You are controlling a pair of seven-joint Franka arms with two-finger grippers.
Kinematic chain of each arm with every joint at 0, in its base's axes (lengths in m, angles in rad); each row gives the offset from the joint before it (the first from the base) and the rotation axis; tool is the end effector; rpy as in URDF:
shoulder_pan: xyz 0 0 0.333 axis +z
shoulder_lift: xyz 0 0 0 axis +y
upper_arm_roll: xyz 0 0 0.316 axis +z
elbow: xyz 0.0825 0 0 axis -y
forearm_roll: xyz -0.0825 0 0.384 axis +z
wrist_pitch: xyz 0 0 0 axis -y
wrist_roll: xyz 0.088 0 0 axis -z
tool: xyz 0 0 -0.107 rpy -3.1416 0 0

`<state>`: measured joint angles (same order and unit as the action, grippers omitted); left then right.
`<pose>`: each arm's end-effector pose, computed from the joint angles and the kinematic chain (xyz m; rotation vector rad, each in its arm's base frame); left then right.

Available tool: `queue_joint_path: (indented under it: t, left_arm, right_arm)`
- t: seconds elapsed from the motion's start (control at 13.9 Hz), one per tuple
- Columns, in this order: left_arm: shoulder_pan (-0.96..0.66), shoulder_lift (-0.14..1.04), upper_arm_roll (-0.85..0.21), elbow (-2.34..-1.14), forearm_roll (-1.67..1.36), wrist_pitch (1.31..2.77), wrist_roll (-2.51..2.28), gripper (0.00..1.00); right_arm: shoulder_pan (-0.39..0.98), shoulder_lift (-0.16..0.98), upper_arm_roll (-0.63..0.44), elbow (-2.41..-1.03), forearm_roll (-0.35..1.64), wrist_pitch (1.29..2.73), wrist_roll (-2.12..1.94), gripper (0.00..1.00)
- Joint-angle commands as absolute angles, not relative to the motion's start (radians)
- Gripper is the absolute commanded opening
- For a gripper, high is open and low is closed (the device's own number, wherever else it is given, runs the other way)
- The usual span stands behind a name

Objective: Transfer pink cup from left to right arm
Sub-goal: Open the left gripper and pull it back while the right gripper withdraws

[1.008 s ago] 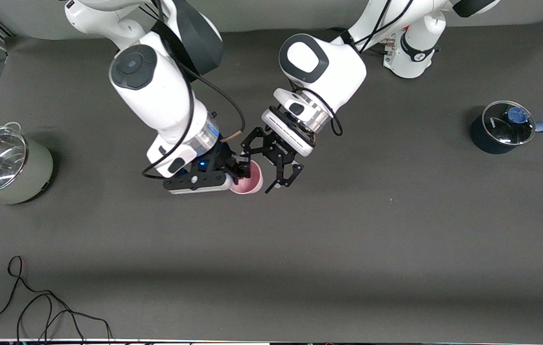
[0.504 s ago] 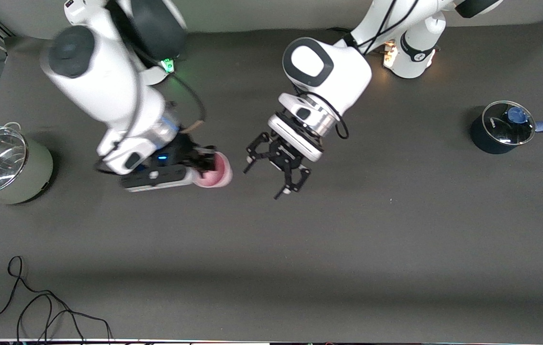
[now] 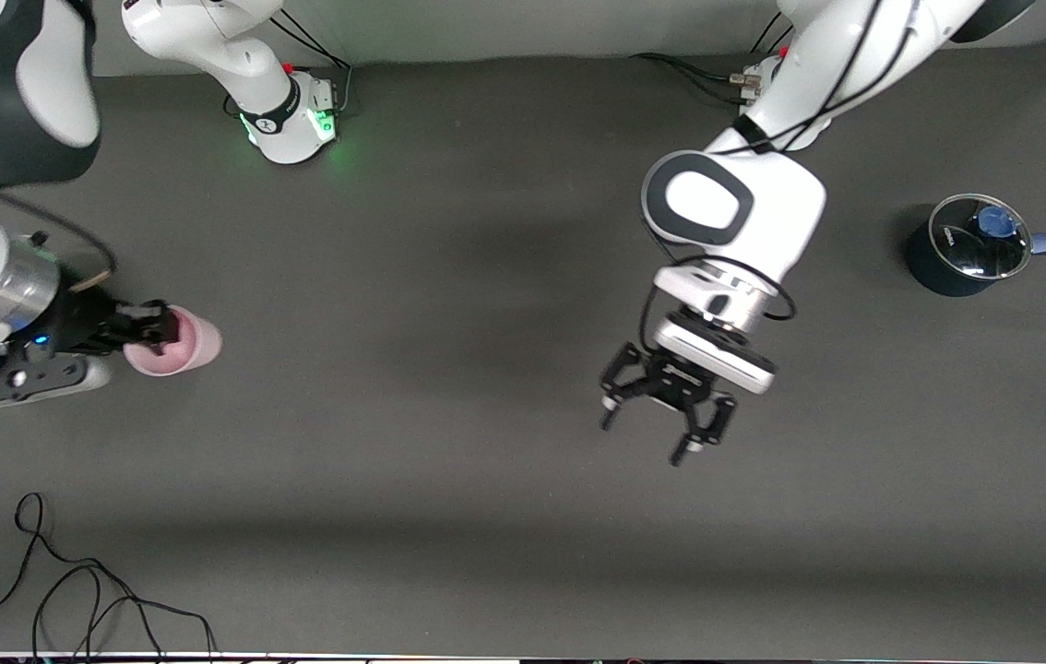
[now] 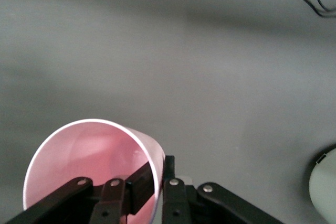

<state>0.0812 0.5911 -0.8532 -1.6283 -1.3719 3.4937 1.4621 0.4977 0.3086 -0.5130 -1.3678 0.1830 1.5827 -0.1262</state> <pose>0.6147 -0.2823 0.4139 2.4007 -0.3496 1.3544 0.6345 0.0564 0.5562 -3.0984 -0.1859 0.0822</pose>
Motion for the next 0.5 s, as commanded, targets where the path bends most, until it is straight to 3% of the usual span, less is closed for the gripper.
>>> queue_joint_path:
  t: [0.0,0.29,0.43]
  left_arm:
    - [0.156,0.583,-0.864,-1.649,-1.376,3.499,1.488,1.00]
    - [0.332,0.537,-0.868,-1.724,-1.368,3.383,1.486,1.00]
    - [0.440,0.528,-0.899,-1.749,-1.368,3.271,1.486,1.00]
  right_arm:
    - [0.532,0.235,-0.525,-1.619,0.152,1.768,-0.143,0.00]
    - [0.526,0.202,-0.528,-1.989,0.149,2.203,-0.195,0.00]
    - [0.525,0.238,-0.528,-2.104,0.153,2.398,-0.195,0.00]
